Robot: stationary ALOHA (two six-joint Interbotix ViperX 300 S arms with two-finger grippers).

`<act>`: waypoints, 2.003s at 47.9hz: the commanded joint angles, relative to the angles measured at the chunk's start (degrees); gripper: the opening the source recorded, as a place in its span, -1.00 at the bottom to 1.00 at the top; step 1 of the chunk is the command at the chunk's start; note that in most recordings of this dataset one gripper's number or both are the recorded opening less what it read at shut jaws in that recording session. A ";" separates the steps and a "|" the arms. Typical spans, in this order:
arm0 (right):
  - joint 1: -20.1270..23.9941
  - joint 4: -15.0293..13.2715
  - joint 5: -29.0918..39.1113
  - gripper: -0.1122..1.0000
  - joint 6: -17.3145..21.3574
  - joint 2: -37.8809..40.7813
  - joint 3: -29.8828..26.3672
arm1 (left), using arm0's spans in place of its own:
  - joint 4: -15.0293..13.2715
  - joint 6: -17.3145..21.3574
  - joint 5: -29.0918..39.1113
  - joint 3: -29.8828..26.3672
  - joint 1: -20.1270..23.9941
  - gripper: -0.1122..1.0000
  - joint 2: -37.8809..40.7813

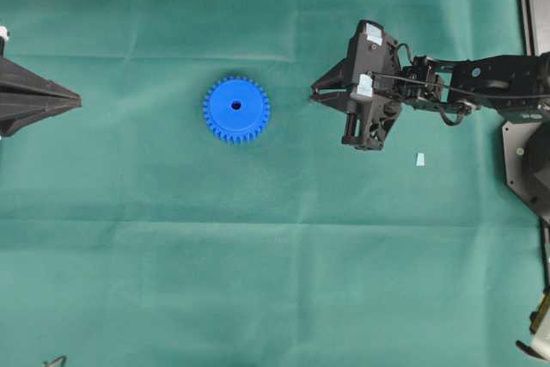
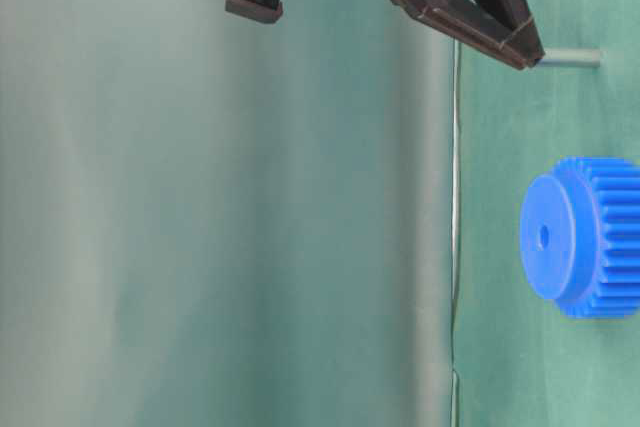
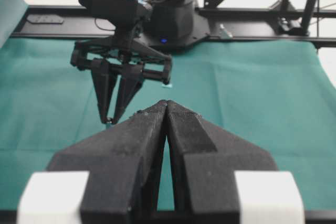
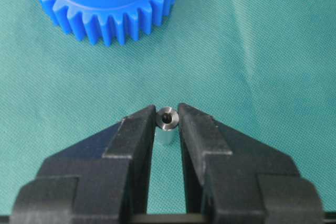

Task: Insert the shaft into the center hole of the gear.
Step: 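Lower the right gripper and close it on the silver shaft, then carry the shaft left and position it above the blue gear's center hole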

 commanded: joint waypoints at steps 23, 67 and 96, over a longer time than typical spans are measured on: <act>0.00 -0.09 20.65 -0.50 -0.09 -17.23 -6.24 | 0.18 0.09 -0.09 -1.41 -0.18 -0.81 0.35; 3.87 -0.53 20.13 -0.50 -0.44 0.18 -25.66 | 0.18 0.09 -0.18 -1.49 -0.18 -0.81 0.44; 3.96 -0.53 19.25 -0.50 -0.09 6.15 -26.54 | 0.18 0.09 -0.09 -1.41 -0.18 -0.80 0.44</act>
